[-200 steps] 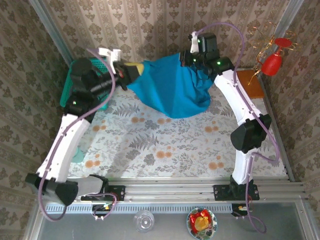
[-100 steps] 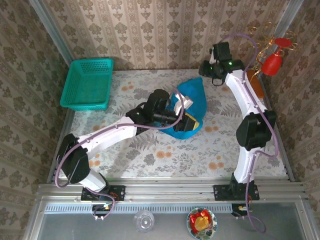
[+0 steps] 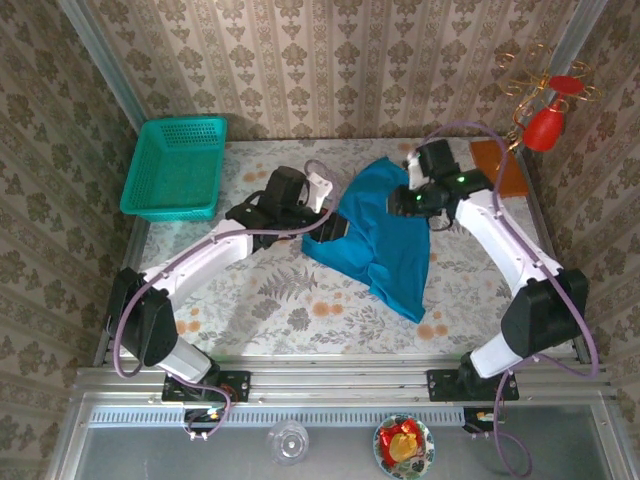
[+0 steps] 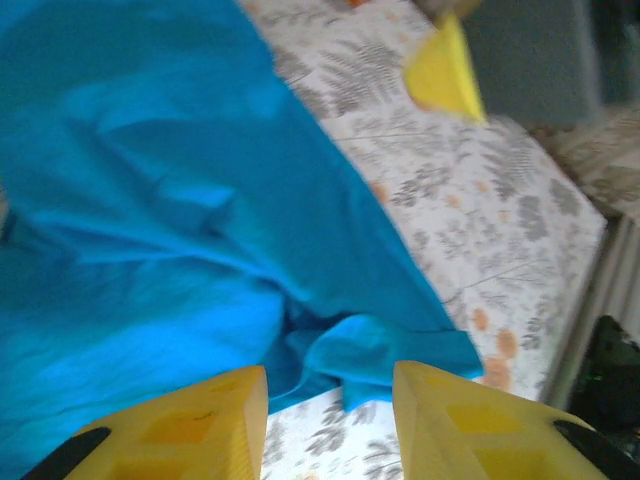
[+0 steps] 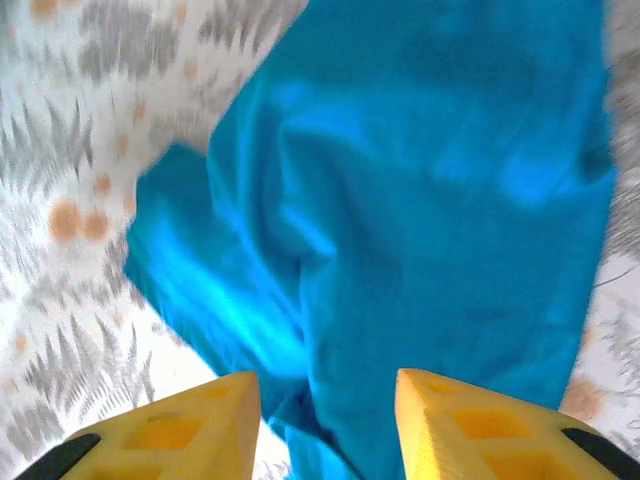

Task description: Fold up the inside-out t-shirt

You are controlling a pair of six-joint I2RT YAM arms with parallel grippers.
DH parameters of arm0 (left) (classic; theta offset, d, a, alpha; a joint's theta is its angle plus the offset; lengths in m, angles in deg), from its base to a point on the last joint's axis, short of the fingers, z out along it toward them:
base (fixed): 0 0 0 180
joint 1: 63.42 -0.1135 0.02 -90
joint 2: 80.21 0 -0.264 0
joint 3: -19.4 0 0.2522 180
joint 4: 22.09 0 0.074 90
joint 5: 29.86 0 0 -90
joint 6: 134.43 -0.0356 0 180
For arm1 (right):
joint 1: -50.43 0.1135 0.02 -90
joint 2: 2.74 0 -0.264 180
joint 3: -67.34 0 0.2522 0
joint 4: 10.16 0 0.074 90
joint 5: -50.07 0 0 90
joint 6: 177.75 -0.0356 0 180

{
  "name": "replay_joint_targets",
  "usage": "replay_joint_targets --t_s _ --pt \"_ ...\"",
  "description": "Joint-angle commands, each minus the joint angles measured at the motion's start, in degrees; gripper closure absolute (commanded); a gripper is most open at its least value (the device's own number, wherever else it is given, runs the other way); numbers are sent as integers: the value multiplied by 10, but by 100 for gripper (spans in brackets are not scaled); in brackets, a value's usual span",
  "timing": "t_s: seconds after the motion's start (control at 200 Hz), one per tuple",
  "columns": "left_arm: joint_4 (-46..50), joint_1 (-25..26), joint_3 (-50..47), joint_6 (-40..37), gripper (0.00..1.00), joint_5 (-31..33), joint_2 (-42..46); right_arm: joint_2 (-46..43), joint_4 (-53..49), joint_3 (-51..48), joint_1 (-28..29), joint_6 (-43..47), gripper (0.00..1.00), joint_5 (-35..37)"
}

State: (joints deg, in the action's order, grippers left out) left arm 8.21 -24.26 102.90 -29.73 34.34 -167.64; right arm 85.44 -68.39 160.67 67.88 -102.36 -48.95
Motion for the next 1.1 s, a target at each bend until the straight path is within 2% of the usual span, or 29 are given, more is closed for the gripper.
replay_joint_targets --t_s 0.0,0.18,0.305,0.405,0.57,0.73,0.81,0.93,1.095 --pt "5 -25 -28 17 62 19 5 1 -38 -41 59 45 59 33" --pt "-28 -78 -89 52 63 6 41 54 -60 -59 103 82 60 72" --pt "-27 -104 -120 52 63 -3 66 83 -45 -78 108 84 62 65" --pt "-20 -118 -136 57 63 6 83 105 -29 -89 108 76 61 67" --pt "-20 -127 -153 59 63 -6 94 137 -28 -94 108 71 61 75" --pt "-21 -126 -153 59 63 -7 96 134 -24 -104 109 71 71 65" --pt "-23 -126 -150 58 63 -9 94 128 -29 -104 110 69 80 68" --pt "-25 -126 -144 55 63 -13 92 107 -42 -97 112 65 100 75" --pt "-55 -119 -143 21 62 -20 98 58 -76 -74 120 57 100 89"
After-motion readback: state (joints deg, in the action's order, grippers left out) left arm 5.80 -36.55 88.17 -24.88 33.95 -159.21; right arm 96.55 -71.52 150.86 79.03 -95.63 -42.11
